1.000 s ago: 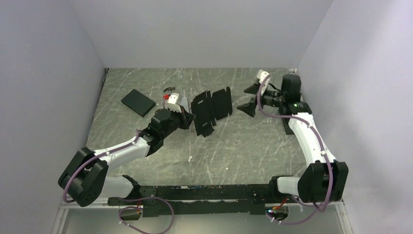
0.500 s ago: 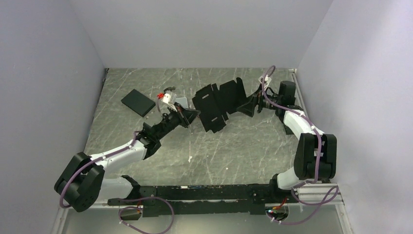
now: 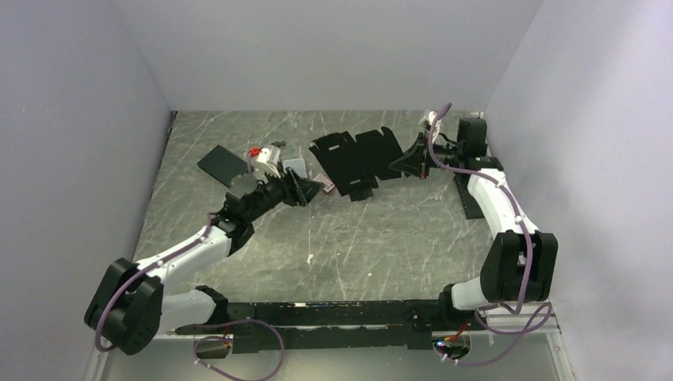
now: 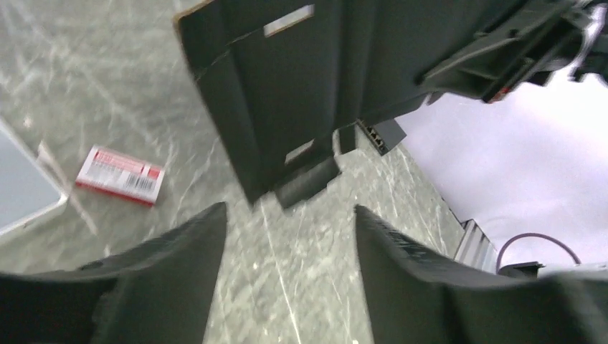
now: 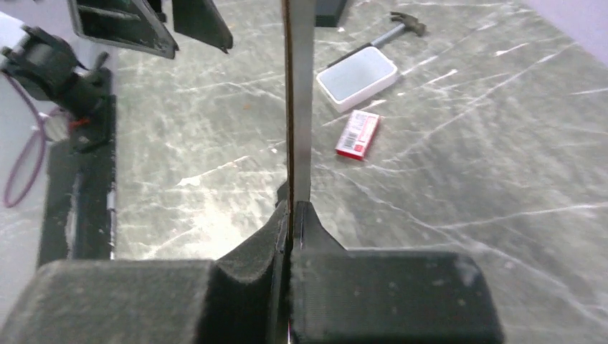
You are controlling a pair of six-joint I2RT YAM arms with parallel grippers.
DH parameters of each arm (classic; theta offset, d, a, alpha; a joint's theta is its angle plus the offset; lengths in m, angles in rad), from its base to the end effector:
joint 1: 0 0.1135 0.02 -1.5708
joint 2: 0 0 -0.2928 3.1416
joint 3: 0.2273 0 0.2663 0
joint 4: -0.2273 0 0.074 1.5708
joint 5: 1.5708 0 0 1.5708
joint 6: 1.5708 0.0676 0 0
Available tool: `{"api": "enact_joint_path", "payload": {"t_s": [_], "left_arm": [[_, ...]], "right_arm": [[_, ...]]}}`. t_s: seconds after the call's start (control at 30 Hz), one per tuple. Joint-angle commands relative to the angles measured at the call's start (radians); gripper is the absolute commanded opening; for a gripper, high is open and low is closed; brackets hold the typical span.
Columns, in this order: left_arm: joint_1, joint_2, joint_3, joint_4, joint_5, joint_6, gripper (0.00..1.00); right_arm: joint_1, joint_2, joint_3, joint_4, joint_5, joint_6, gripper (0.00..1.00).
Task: Fold the paper box
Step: Fold the paper box at the center of the board.
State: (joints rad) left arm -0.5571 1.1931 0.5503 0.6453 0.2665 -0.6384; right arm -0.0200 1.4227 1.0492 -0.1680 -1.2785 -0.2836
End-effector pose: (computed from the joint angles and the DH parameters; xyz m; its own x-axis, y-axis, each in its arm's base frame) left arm 0.2409 -0.1710 0.2785 -0.4355 -0.4060 -0.8034 0.5904 0.5449 -0.5954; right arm 0.3216 0.0583 0.3161 -0.2668 -0.0753 -0.9608 -0.9263 0.2952 0.2341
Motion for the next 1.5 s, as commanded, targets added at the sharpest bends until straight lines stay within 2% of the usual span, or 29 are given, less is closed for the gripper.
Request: {"api": "enact_joint_path", "payload": {"t_s": [0.0,0.07,0.2,0.33,0.43,0.53,0.67,0.73,0.87,0.93,1.0,1.03,1.07,1.13,1.17,1.23,1.37,1.4,1.47], "left_arm": [[0.091,-0.137,0.129,-0.404,0.072,0.148,0.84],[0.116,-0.203,0.186,-0.562,0.067,0.267,0.98],[0.123,-0.266,0.258,-0.61,0.198,0.496,1.0],[0.122,-0.168,0.365,-0.609,0.443,0.708,1.0],[0.117,-0.075,0.429,-0.597,0.567,0.766,0.99],[0.08,0.014,0.462,-0.551,0.643,0.763,0.99],[-0.011,0.114,0.496,-0.561,0.591,0.797,0.99],[-0.033,0.157,0.5,-0.538,0.582,0.779,0.96],[-0.056,0.226,0.502,-0.483,0.56,0.72,0.82],[-0.066,0.253,0.511,-0.473,0.566,0.702,0.69],[-0.075,0.279,0.52,-0.464,0.573,0.681,0.4],[-0.076,0.291,0.529,-0.471,0.569,0.671,0.19],[-0.076,0.3,0.537,-0.484,0.55,0.659,0.01],[-0.074,0.294,0.52,-0.487,0.491,0.627,0.0],[-0.072,0.275,0.489,-0.452,0.449,0.593,0.0],[-0.068,0.211,0.388,-0.329,0.337,0.535,0.0],[-0.066,0.047,0.159,-0.057,0.087,0.38,0.0],[-0.066,0.012,0.111,0.006,0.036,0.342,0.0],[-0.068,-0.038,0.027,0.153,-0.05,0.266,0.0]], "right_arm": [[0.0,-0.01,0.216,-0.654,0.117,-0.65,0.0],[0.012,0.016,0.291,-0.835,0.165,-0.817,0.0],[0.131,0.09,0.418,-1.05,0.344,-0.954,0.0],[0.256,0.141,0.503,-1.135,0.478,-0.961,0.0],[0.308,0.153,0.528,-1.148,0.506,-0.949,0.0],[0.338,0.156,0.54,-1.149,0.519,-0.939,0.0],[0.359,0.164,0.557,-1.164,0.518,-0.937,0.0],[0.365,0.168,0.562,-1.167,0.518,-0.937,0.0],[0.372,0.167,0.559,-1.167,0.508,-0.934,0.0],[0.373,0.165,0.555,-1.159,0.504,-0.926,0.0],[0.373,0.166,0.554,-1.153,0.5,-0.915,0.0],[0.372,0.167,0.553,-1.145,0.496,-0.906,0.0],[0.371,0.167,0.552,-1.134,0.492,-0.887,0.0],[0.357,0.16,0.546,-1.098,0.477,-0.831,0.18],[0.339,0.151,0.542,-1.074,0.458,-0.797,0.35],[0.27,0.122,0.529,-1.023,0.393,-0.728,0.56],[0.059,0.014,0.424,-0.84,0.172,-0.561,0.81],[0.031,-0.021,0.356,-0.745,0.124,-0.477,0.87],[-0.028,-0.097,0.17,-0.439,0.031,-0.238,0.98]]}}
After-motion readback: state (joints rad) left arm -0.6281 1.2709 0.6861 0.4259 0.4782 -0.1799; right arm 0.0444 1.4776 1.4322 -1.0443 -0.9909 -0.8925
